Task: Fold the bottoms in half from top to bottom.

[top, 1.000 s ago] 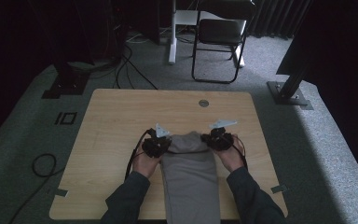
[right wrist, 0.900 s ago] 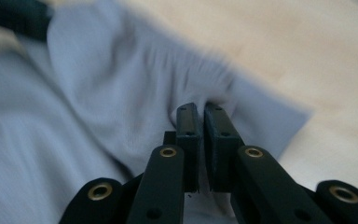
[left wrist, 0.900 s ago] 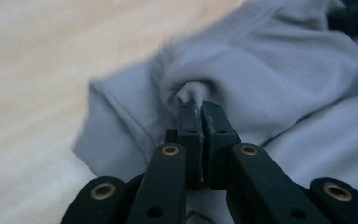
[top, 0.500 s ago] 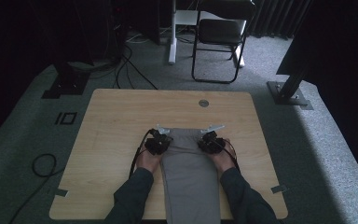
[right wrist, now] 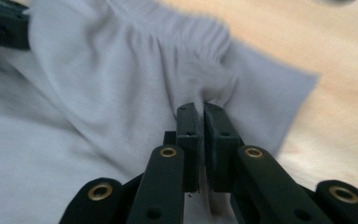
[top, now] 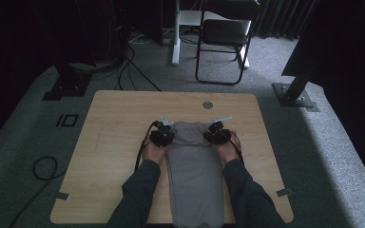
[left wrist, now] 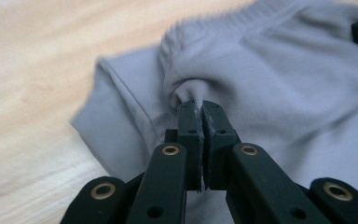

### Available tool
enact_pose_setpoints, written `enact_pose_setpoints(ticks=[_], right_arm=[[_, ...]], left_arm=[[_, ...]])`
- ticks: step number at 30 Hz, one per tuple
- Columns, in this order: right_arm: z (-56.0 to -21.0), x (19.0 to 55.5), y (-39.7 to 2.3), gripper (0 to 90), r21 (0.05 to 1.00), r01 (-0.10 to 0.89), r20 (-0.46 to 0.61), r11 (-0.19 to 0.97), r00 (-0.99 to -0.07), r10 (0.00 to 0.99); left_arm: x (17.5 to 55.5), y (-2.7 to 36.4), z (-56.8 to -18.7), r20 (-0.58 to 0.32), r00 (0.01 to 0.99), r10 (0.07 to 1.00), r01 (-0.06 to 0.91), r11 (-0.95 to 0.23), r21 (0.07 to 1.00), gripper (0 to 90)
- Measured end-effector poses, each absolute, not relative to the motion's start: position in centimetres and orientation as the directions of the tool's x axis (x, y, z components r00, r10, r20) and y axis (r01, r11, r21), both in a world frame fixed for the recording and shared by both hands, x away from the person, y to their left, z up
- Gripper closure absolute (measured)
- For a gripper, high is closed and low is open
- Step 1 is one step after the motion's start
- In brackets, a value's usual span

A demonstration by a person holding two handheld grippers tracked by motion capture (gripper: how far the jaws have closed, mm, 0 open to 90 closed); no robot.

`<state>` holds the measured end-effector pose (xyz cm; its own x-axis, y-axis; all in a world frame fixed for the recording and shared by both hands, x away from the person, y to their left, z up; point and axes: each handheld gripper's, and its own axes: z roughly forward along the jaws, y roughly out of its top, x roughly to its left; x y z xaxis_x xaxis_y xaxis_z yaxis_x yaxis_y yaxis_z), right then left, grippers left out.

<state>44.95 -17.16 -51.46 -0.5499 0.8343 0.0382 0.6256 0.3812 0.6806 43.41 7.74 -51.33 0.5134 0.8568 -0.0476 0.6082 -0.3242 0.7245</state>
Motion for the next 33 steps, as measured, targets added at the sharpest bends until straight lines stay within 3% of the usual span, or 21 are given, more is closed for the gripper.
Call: enact_pose_setpoints(ticks=[7,11,16,22,33], right_arm=[[-46.0,41.5,-19.2,85.3,0.778,0.522,0.031,0.35,-0.588,0.809],[-44.8,38.3,-19.9,85.4,0.803,0.48,0.029,0.354,-0.624,0.781],[-47.5,34.8,-20.1,85.3,0.762,0.498,0.023,0.413,-0.659,0.752],[-52.2,32.7,-20.0,85.2,0.7,0.552,0.048,0.454,-0.67,0.741],[-54.1,33.1,-19.0,84.0,0.663,0.568,0.021,0.488,-0.666,0.746]], left_arm=[[38.8,8.4,-45.2,-0.057,0.594,0.802,0.482,-0.299,0.823,88.1],[35.3,8.4,-44.5,-0.058,0.642,0.764,0.458,-0.322,0.829,88.1],[32.1,7.7,-47.8,-0.074,0.674,0.735,0.499,-0.378,0.78,88.0],[31.0,8.2,-52.1,-0.141,0.636,0.759,0.589,-0.359,0.724,88.0],[32.1,7.9,-54.3,-0.093,0.628,0.773,0.606,-0.411,0.681,87.9]])
